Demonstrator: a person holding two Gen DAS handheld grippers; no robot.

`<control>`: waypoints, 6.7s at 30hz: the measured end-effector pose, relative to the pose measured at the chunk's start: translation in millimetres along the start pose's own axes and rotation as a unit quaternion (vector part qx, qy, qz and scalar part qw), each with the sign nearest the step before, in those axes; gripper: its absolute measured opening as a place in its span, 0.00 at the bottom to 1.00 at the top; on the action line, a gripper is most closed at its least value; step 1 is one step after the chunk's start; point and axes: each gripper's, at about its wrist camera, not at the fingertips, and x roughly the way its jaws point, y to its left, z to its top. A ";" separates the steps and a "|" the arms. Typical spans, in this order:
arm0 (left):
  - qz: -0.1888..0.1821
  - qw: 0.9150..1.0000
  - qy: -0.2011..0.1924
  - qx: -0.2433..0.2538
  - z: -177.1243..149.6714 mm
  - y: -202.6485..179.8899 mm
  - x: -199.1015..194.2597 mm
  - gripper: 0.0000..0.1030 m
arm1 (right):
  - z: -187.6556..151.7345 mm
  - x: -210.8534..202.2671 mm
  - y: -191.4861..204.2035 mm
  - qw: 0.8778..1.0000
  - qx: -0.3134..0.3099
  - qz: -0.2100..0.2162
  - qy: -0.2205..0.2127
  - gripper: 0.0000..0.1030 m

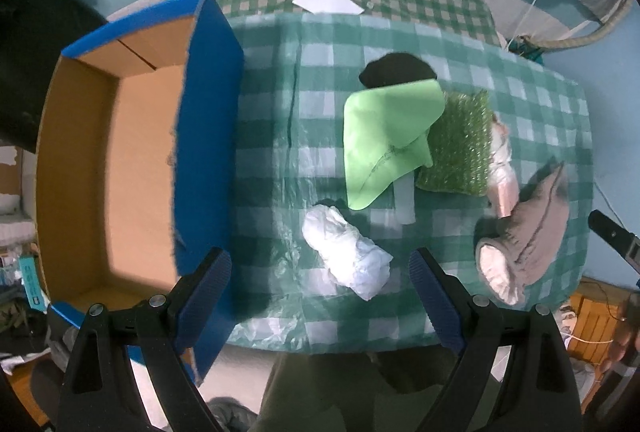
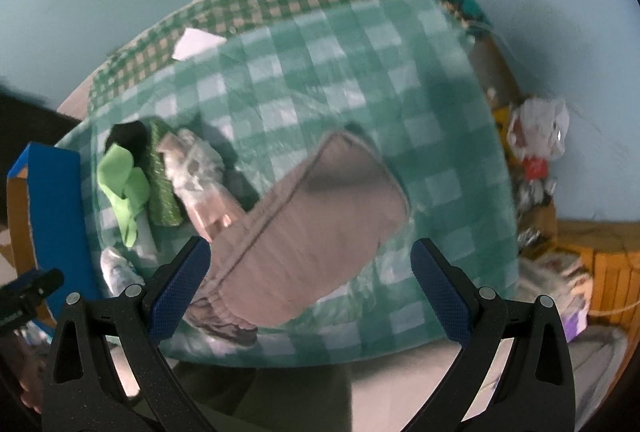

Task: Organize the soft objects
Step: 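Grasp the grey fleece blanket with the right tool while the left tool grasps the white bundle, then lift the blanket with the right tool while the left tool carries the white bundle over the box, then open both tools to drop the blanket and white bundle into the box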

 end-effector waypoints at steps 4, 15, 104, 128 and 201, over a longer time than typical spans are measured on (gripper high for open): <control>0.017 1.000 0.014 0.010 0.4 -8.7 20.2 0.89 | -2.4 23.2 -5.6 0.999 0.032 0.004 0.028 0.97; 0.036 0.998 0.050 0.018 1.4 -13.8 59.5 0.89 | 3.3 44.9 18.3 0.998 0.039 -0.032 0.040 0.97; 0.035 0.990 -0.081 0.112 -70.0 5.0 -26.5 0.40 | -18.4 -62.2 119.0 0.960 -0.272 0.061 -0.033 0.30; 0.056 0.993 -0.103 -0.009 -80.1 97.8 -54.4 0.40 | -22.0 -69.3 247.4 0.893 -0.439 0.092 -0.035 0.30; 0.098 0.983 -0.066 -0.141 -87.8 228.0 -21.4 0.73 | -67.3 -14.6 416.7 0.825 -0.557 0.098 -0.001 0.66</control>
